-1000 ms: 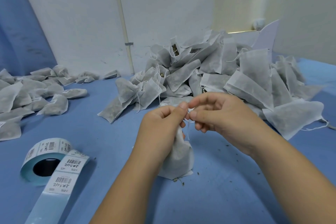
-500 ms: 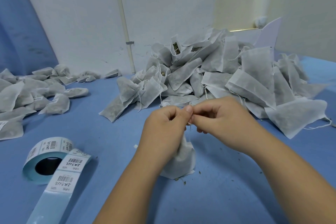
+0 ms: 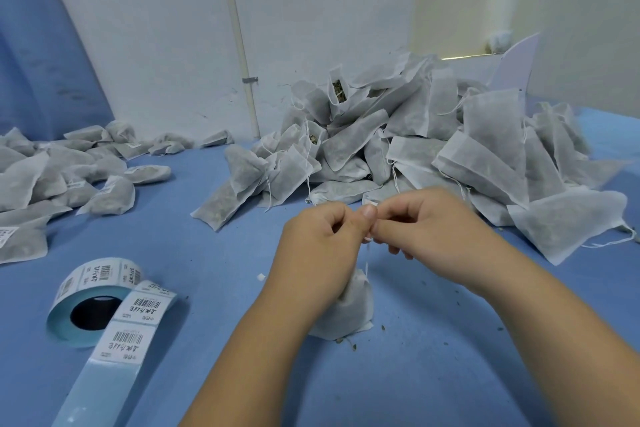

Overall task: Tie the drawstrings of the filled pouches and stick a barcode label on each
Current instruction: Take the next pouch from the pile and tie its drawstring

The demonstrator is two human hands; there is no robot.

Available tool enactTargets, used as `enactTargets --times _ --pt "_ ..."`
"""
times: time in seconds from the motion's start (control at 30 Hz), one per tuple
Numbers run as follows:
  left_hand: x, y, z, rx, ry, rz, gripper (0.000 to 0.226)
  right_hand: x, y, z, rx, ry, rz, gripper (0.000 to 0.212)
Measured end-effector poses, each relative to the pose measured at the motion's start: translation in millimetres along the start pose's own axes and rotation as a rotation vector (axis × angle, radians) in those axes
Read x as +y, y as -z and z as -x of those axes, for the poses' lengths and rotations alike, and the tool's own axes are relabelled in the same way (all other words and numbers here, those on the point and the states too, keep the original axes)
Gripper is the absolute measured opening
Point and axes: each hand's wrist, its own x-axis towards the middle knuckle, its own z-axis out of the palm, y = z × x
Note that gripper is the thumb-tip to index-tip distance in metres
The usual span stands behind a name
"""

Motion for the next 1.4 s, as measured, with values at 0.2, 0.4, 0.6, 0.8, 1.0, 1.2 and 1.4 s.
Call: enactTargets --times 0.2,0.4,0.6,0.8,1.0,1.2,1.4 --pt "1 2 0 0.018 0.064 0.086 0.041 5 -6 -2 0.07 0.152 0.135 0.018" --pt "3 1 2 0.033 0.059 0.08 0.042 5 -6 -1 0.139 0.204 0.185 0.015" --pt "3 0 1 0.03 0.047 0.063 0.04 3 -6 0 0.139 0.201 0.189 0.018" --pt "3 0 1 0.035 0.029 0.046 0.038 -3 -3 -1 0.075 0.02 -0.054 0.024" --pt "1 1 2 0.005 0.015 0.022 0.037 -2 0 -3 -0.011 -0.153 -0.321 0.022" --pt "2 8 2 -0.109 0.04 0.04 0.028 2 1 -7 -0.033 -0.259 -0.526 0.032" --pt "2 9 2 -0.169 0.048 0.053 0.02 3 4 -8 -0.075 -0.308 -0.622 0.017"
